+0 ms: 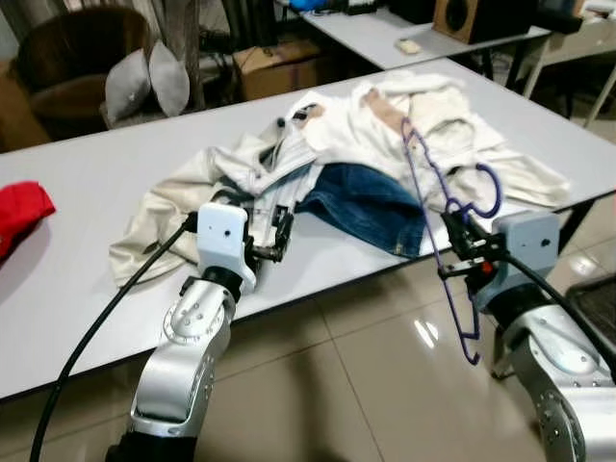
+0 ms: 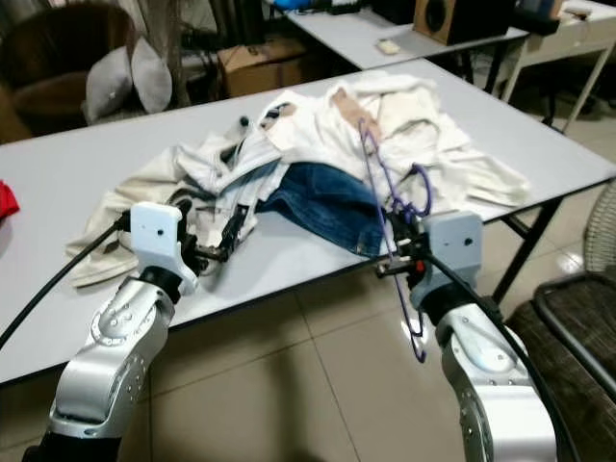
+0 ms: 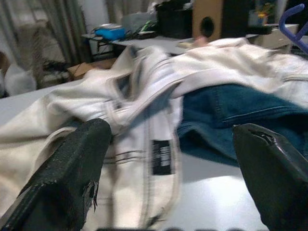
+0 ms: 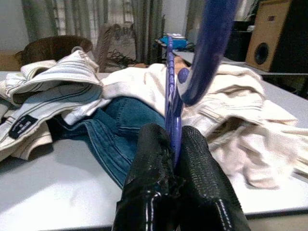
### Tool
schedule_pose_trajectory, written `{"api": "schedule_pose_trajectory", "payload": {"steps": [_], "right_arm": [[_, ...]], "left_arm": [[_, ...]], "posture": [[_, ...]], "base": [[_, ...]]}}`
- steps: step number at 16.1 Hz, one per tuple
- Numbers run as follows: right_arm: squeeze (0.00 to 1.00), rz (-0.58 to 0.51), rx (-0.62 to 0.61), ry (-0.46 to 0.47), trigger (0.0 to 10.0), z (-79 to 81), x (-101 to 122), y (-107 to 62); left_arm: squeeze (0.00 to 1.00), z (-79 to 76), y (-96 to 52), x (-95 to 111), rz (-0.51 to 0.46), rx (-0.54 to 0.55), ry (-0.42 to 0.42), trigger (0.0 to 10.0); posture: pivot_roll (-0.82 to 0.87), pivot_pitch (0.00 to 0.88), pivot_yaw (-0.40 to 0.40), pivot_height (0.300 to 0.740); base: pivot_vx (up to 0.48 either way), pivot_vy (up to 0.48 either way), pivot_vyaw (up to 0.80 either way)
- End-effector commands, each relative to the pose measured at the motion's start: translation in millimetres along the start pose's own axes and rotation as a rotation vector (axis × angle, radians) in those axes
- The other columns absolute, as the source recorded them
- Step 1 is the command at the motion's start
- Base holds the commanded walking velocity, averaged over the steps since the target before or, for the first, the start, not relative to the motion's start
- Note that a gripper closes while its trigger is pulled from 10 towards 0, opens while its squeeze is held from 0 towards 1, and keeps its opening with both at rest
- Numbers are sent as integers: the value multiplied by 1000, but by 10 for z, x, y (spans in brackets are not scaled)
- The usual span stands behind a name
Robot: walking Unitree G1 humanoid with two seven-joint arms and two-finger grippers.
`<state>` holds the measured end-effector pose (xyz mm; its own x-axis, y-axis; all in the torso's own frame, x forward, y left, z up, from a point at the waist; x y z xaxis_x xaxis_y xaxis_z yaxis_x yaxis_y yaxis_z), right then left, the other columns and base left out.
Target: Hang hanger
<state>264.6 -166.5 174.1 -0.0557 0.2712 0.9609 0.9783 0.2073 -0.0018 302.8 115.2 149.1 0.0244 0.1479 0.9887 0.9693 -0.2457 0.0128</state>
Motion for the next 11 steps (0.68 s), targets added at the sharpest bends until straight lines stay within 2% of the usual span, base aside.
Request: {"api": "schedule_pose_trajectory", "payload": {"steps": [1, 4, 5, 7, 8, 9, 11], "right_arm": [[0, -31, 36, 9, 10000, 76, 58, 29], [0, -38, 53, 4, 10000, 106, 69, 28], [0, -39, 55, 2, 10000, 109, 70, 26], [0, -40, 58, 0, 10000, 114, 69, 26], [0, -40, 59, -2, 10000, 112, 71, 28], [0, -40, 56, -6, 10000, 109, 71, 40], [0, -43, 54, -7, 10000, 103, 76, 48]], "left_arm": [[1000, 118, -34, -31, 15, 40, 13, 10000], [1000, 193, -32, -104, 56, 87, 47, 10000], [925, 229, -30, -116, 62, 114, 52, 10000], [0, 317, -32, -166, 87, 160, 10, 10000], [0, 309, -22, -200, 104, 148, -43, 10000], [0, 289, 23, -219, 109, 124, -141, 10000], [0, 302, 80, -229, 118, 116, -159, 10000]], "posture": [[-162, 0, 92, 740], [-165, 0, 96, 740], [-164, 0, 95, 740], [-164, 0, 94, 740], [-164, 0, 94, 740], [-168, 0, 93, 740], [-174, 0, 98, 740]], "base": [[315, 0, 0], [97, 0, 0], [0, 0, 0], [0, 0, 0], [0, 0, 0], [0, 0, 0], [0, 0, 0]]}}
Point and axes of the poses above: a point about 5 cm out from each wrist's last joint towards the gripper, its own y axis pointing out of the wrist towards the gripper, its own x axis along the axis of the wrist's last joint, z = x × y, the point moved 3 cm from there along y, pointing out of the wrist towards the gripper, and after that the axes turned 10 degrees about -y, right-handed, at the moved point
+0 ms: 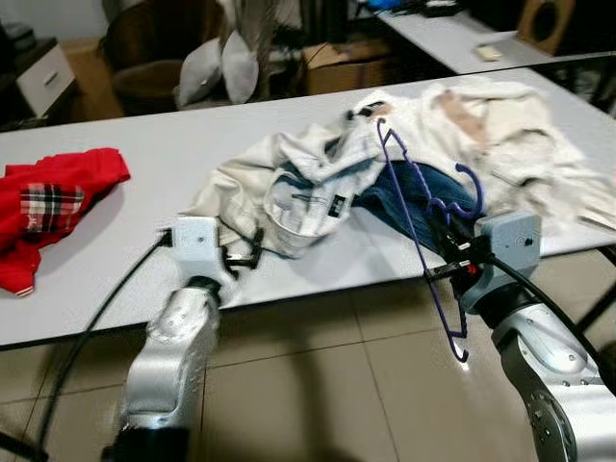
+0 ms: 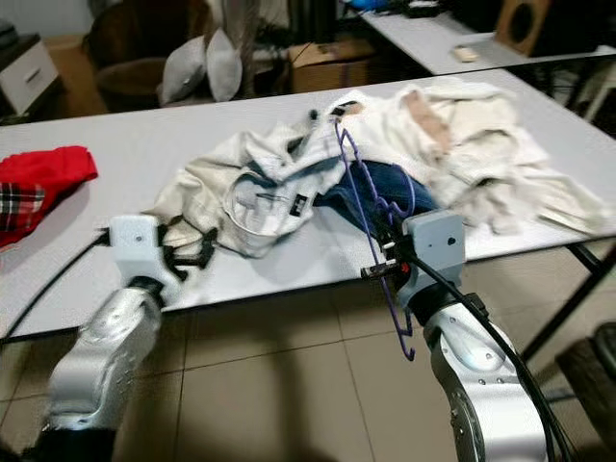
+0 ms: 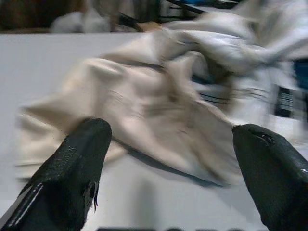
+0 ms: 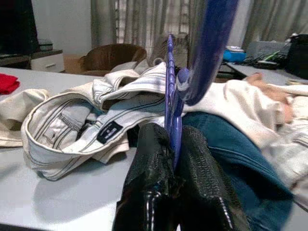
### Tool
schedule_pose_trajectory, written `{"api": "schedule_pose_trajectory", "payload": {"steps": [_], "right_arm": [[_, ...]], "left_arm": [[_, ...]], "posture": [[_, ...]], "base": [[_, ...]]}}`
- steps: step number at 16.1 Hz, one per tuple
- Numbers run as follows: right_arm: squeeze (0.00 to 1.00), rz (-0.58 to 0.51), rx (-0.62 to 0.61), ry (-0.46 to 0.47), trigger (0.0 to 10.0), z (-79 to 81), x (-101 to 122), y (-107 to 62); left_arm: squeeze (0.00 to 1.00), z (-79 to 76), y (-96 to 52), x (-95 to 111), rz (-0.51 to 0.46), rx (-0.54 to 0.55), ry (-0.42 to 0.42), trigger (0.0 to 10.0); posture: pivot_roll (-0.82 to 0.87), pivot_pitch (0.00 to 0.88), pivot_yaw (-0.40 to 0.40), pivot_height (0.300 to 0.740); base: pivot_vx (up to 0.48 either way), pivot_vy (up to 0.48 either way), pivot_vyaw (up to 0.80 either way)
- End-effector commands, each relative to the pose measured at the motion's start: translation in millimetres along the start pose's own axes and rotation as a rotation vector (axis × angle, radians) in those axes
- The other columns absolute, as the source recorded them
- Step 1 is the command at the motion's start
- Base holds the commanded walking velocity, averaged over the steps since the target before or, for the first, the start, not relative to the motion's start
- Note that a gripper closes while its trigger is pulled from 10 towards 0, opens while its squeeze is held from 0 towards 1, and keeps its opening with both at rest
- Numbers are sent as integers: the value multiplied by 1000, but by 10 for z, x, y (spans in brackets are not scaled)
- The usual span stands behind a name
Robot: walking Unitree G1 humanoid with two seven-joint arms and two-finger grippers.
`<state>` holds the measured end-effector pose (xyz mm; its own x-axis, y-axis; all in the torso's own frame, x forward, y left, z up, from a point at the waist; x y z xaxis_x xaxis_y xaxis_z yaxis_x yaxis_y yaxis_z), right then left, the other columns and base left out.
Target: Hang hanger
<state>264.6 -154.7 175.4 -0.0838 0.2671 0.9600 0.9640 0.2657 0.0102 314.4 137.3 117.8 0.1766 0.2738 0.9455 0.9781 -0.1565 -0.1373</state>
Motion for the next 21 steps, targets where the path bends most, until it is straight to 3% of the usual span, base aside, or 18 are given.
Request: {"api": "schedule_pose_trajectory", "payload": {"steps": [1, 4, 7, 9, 12, 14, 15, 16, 17, 18, 21], "right_arm": [[0, -15, -10, -14, 10000, -26, 32, 26], [0, -8, -32, -35, 10000, -58, 15, 29], [0, -13, -26, -42, 10000, -49, 22, 40], [0, -21, -29, -48, 10000, -58, 38, 48], [0, -23, -28, -50, 10000, -60, 37, 54], [0, -25, -31, -52, 10000, -63, 39, 57], [0, -26, -34, -51, 10000, -67, 40, 60], [0, -26, -37, -50, 10000, -69, 40, 60], [0, -26, -38, -50, 10000, -69, 40, 59], [0, -26, -39, -48, 10000, -66, 43, 61], [0, -26, -38, -51, 10000, -69, 45, 64]], "left_arm": [[0, -34, 76, 81, -13, -40, 14, 10000], [0, -130, 153, 99, -27, -87, 91, 10000], [0, -8, 276, 43, 11, 11, 96, 10000], [0, 124, 415, 95, 11, 88, 42, 10000], [0, 18, 566, 108, 41, 22, -107, 10000], [0, -5, 634, 29, 117, 40, -162, 10000], [0, -35, 653, 18, 130, 33, -190, 9059], [0, -61, 667, 3, 141, 24, -197, 3882], [0, -66, 672, -13, 148, 23, -189, 3333], [0, -45, 691, -82, 179, 43, -177, 0], [0, -83, 753, -130, 199, 45, -222, 0]], "posture": [[-178, 0, 100, 740], [-182, 0, 103, 740], [-191, 0, 106, 740], [-197, 0, 105, 740], [-201, 0, 107, 740], [-203, 0, 111, 740], [-203, 0, 113, 740], [-203, 0, 113, 740], [-203, 0, 113, 740], [-204, 0, 113, 740], [-206, 0, 111, 740]], "base": [[0, 0, 0], [0, 0, 0], [0, 0, 0], [0, 0, 0], [0, 0, 0], [0, 0, 0], [0, 0, 0], [0, 0, 0], [0, 0, 0], [0, 0, 0], [0, 0, 0]]}}
Point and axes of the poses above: a point about 5 cm out from each wrist's last joint towards the gripper, its own y axis pointing out of the wrist towards the gripper, its own x axis along the axis of the wrist's last joint, z = x × y, the point moved 3 cm from there along y, pointing out of the wrist towards the gripper, and after that the axes turned 10 degrees about -y, right-handed, at the moved point
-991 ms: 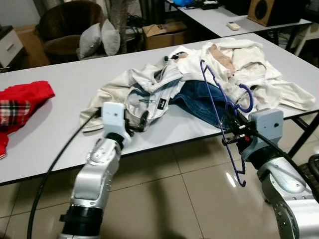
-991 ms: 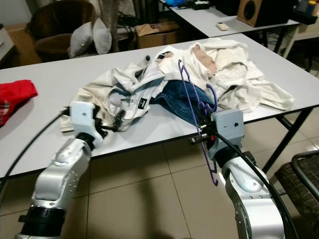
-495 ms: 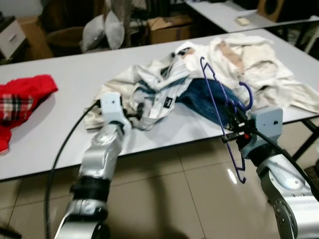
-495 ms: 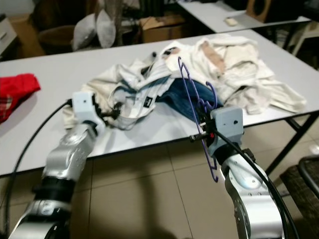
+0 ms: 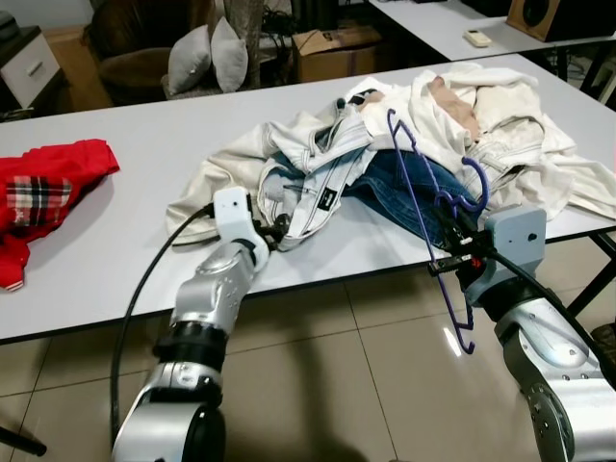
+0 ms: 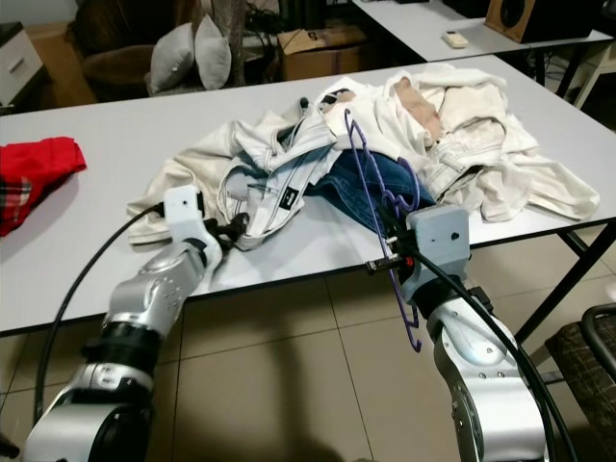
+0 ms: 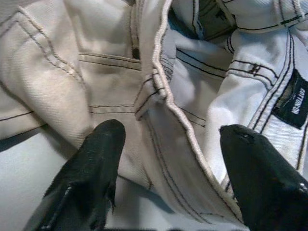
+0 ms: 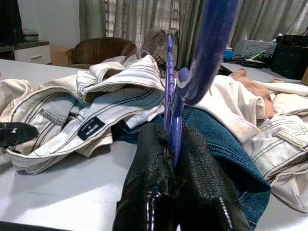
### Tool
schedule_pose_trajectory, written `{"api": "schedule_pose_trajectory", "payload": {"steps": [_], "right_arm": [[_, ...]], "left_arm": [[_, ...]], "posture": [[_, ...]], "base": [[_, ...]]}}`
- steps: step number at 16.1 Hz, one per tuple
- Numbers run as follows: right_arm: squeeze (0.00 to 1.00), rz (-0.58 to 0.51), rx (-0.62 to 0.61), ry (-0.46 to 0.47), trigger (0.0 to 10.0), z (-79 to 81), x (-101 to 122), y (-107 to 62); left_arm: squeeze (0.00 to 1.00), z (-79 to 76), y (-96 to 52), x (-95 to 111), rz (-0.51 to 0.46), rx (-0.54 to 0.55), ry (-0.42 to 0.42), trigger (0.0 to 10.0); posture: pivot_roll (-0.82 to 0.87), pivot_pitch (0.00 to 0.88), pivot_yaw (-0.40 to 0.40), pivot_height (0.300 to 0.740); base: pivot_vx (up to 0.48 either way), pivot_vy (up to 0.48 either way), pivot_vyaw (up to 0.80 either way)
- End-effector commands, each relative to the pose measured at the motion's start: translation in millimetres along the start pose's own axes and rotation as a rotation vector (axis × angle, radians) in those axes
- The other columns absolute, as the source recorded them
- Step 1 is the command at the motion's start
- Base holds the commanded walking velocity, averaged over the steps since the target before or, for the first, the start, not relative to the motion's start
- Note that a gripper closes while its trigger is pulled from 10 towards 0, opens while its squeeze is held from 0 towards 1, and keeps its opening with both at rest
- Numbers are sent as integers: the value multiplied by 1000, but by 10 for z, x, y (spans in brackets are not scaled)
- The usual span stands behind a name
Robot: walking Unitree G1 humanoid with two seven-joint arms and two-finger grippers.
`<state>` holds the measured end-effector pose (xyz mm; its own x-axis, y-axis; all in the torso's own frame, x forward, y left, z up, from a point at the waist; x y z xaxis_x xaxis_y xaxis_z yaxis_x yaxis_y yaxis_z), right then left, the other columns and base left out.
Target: Hang hanger
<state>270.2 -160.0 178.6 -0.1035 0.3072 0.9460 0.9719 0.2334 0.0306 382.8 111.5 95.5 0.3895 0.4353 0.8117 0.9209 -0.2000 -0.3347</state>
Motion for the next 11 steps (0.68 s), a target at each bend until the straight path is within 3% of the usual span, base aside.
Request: {"api": "schedule_pose_trajectory", "payload": {"steps": [1, 4, 11], "right_arm": [[0, -16, -1, -5, 10000, 2, 34, 24], [0, -16, -1, -10, 10000, -2, 35, 26], [0, -24, 4, -3, 10000, 35, 47, 67]], "left_arm": [[0, 7, 11, 37, -9, 9, -4, 0], [0, 32, 26, 8, 14, 21, 52, 0], [0, 41, 26, 63, -1, -7, 66, 0]], "posture": [[-206, 0, 111, 740], [-205, 0, 109, 740], [-186, 0, 110, 740]], "base": [[0, 0, 0], [0, 0, 0], [0, 0, 0]]}}
Point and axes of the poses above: a point about 5 cm out from each wrist's last joint towards the gripper, its own y axis pointing out of the wrist towards the gripper, its own x axis along the axis of the wrist's last joint, z = x × y, the point moved 3 cm from there along y, pointing out of the wrist towards the gripper, and after that the axes turned 10 degrees about -y, right-handed, at the moved point
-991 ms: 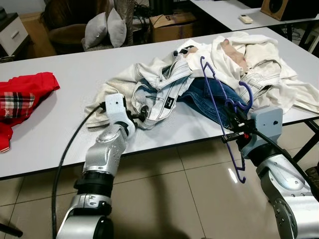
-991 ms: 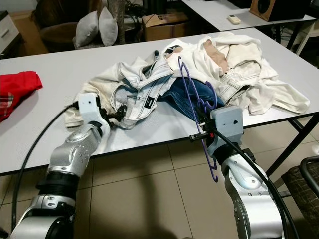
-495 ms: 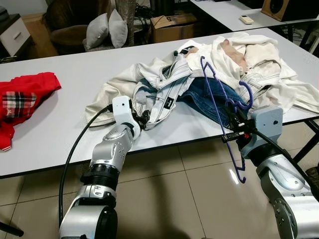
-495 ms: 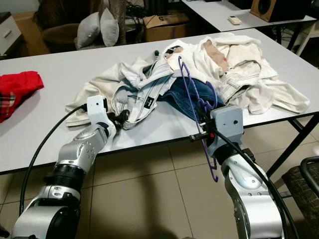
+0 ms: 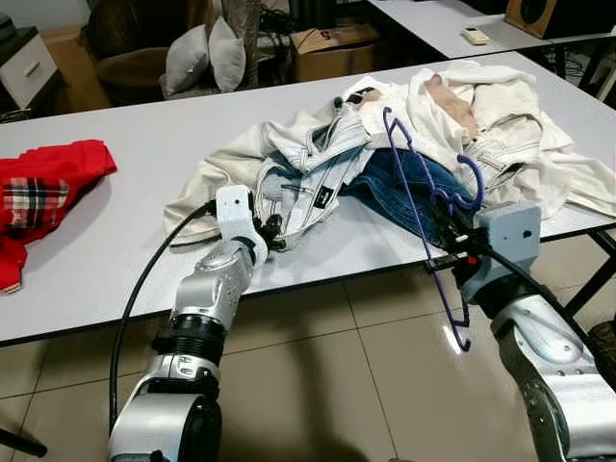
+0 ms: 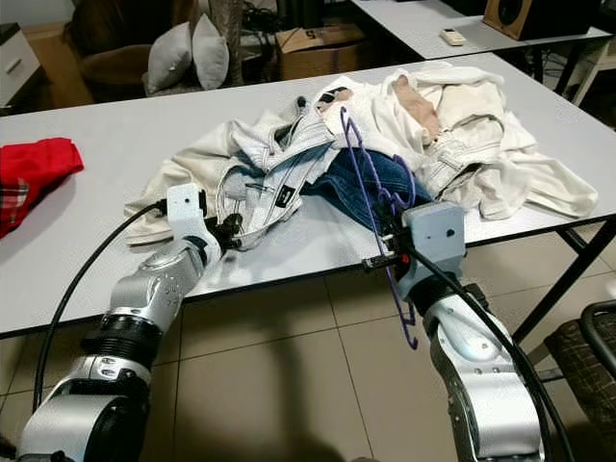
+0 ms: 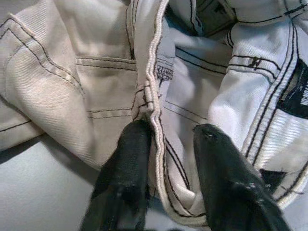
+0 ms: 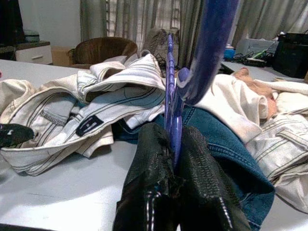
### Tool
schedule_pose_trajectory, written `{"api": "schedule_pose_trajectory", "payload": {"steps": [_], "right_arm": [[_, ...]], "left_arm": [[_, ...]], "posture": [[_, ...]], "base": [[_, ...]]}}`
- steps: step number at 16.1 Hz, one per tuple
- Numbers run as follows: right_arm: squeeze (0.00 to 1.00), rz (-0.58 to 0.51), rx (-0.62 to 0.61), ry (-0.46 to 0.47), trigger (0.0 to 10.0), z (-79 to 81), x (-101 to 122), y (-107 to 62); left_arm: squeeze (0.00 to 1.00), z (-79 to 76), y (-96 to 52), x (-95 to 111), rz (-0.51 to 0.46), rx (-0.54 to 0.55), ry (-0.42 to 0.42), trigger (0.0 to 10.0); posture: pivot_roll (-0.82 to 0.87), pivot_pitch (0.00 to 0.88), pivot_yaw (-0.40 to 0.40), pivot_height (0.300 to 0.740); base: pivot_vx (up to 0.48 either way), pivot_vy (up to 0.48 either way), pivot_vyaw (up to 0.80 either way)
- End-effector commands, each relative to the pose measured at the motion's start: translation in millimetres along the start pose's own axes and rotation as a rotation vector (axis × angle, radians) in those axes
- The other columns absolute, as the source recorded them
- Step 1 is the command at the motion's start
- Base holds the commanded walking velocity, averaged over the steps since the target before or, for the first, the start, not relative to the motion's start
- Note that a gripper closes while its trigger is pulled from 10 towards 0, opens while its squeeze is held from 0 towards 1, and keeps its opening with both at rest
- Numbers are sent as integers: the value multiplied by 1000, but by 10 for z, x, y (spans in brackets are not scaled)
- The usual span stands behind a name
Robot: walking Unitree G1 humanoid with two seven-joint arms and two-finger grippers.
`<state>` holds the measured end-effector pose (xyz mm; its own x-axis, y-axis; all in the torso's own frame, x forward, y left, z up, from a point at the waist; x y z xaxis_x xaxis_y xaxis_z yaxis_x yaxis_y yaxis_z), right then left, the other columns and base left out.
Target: Hang hanger
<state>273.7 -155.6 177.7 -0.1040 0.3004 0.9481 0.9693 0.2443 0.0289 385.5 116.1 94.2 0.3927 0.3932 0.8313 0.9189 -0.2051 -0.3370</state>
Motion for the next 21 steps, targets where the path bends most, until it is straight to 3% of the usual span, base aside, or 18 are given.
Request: {"api": "schedule_pose_trajectory", "payload": {"steps": [1, 8, 14, 17, 19, 21], "right_arm": [[0, -19, -5, -8, 10000, 9, 37, 13], [0, -12, -5, 0, 10000, 35, 20, -5], [0, -7, 27, 26, 10000, 99, 12, 4], [0, -25, 36, 28, 10000, 130, 33, 13], [0, -84, -15, 47, 10000, 60, 117, 27], [0, -80, -27, 48, 10000, 12, 99, 40]], "left_arm": [[0, -10, -5, 51, -10, -8, 25, 0], [0, 26, -32, 86, -37, -2, 40, 0], [0, -40, -106, 339, -132, -49, 165, 0], [0, -66, -167, 589, -218, -58, 239, 0], [0, -38, -218, 861, -304, -40, 360, 0], [0, -57, -353, 1321, -435, -50, 512, 0]], "posture": [[-181, 0, 108, 740], [-178, 0, 112, 740], [-172, 0, 118, 740], [-158, 0, 118, 740], [-153, 0, 123, 740], [-152, 0, 127, 740]], "base": [[0, 0, 0], [0, 0, 0], [0, 0, 0], [0, 0, 0], [0, 0, 0], [0, 0, 0]]}}
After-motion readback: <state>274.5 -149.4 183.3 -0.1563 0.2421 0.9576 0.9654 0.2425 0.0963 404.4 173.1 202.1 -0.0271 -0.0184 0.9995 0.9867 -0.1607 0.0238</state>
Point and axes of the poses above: a point about 5 cm out from each wrist's last joint towards the gripper, its own y axis pointing out of the wrist towards the gripper, its own x axis along the axis of the wrist's last joint, z = x × y, the point moved 3 cm from there along y, pointing out of the wrist towards the gripper, and after that the axes turned 10 degrees about -y, right-handed, at the moved point
